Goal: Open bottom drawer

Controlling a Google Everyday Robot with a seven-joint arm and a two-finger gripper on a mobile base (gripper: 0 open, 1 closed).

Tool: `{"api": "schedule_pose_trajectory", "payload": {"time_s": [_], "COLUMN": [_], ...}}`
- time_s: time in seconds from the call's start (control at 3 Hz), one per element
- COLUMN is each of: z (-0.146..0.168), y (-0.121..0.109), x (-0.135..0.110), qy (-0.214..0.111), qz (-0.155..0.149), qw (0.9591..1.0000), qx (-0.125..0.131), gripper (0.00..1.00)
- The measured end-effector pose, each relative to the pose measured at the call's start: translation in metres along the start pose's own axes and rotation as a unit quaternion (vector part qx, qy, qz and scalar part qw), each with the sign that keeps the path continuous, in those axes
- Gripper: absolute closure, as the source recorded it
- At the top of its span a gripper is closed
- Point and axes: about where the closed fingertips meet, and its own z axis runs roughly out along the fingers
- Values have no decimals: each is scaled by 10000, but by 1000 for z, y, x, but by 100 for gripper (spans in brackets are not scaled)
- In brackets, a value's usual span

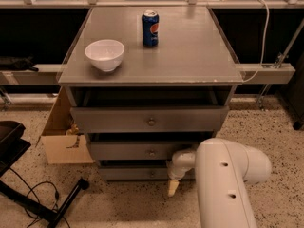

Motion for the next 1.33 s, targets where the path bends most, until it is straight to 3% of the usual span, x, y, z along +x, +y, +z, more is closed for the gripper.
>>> {"api": "schedule_pose_trajectory", "payload": {"time_s": [0.33, 0.67, 1.33], "z": [16, 19, 11], "y": [-6, 5, 5], "x": [-6, 7, 6], "qy": [7, 123, 138], "qz": [9, 87, 97], "qw": [10000, 9998, 9998], "qx": [11, -88, -98], "gripper": [18, 41, 88]}}
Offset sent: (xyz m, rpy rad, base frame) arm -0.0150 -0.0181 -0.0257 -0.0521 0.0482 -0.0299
